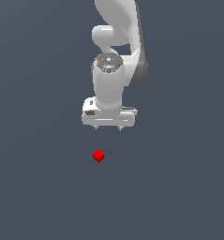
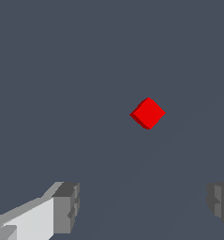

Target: Pick up the red cube and move it to a goal position.

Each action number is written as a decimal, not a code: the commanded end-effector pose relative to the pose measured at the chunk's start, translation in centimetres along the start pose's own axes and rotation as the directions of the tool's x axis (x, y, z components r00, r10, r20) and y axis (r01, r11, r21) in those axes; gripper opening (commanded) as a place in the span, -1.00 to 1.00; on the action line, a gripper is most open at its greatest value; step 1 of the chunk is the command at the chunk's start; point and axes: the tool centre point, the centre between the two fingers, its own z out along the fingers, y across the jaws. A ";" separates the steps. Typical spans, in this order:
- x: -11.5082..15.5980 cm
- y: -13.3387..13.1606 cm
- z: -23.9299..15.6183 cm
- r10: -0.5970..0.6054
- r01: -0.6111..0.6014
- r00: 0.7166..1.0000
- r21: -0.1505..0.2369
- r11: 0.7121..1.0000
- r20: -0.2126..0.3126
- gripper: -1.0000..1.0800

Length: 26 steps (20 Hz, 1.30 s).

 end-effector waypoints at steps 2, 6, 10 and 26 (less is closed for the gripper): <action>0.0 0.0 0.0 0.001 -0.001 1.000 0.000 1.000 0.000 0.92; 0.2 0.1 0.4 0.020 -0.020 1.000 0.000 1.000 0.001 0.92; 0.6 0.2 1.4 0.064 -0.064 0.998 0.001 0.998 0.002 0.92; 4.3 2.6 10.8 0.481 -0.482 0.876 0.006 0.876 0.015 0.92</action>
